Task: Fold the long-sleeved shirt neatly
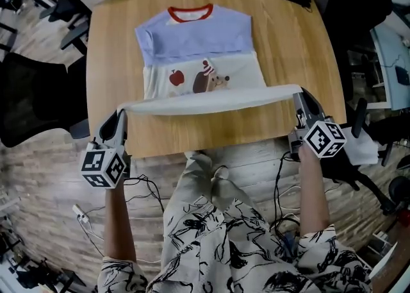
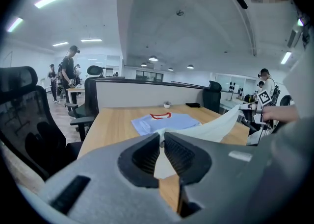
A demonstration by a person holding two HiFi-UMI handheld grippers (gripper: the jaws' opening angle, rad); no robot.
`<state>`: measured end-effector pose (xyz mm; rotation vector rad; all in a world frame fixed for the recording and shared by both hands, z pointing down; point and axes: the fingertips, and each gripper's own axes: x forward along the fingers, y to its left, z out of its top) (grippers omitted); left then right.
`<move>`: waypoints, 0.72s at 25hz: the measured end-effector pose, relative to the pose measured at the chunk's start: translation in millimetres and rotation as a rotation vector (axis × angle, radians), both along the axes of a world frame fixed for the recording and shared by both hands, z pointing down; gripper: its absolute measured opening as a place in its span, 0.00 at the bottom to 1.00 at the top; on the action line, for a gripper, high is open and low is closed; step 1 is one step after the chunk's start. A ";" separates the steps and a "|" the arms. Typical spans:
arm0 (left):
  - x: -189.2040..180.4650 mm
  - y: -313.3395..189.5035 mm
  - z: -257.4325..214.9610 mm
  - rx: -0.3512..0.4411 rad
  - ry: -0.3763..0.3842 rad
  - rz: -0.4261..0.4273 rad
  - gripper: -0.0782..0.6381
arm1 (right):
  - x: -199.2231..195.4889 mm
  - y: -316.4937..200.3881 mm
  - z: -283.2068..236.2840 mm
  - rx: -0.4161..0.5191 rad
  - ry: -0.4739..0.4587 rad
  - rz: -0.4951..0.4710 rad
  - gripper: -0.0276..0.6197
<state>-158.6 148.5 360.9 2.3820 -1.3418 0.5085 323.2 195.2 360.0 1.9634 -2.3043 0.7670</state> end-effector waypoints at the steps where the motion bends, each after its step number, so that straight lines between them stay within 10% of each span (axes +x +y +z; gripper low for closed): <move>1: -1.2 -7.8 -1.3 -0.001 -0.001 0.003 0.16 | -1.2 -7.3 -2.5 -0.002 0.001 0.005 0.08; 18: 4.0 -119.5 -16.9 0.013 0.028 -0.006 0.16 | 7.8 -118.3 -28.7 -0.014 0.024 0.002 0.08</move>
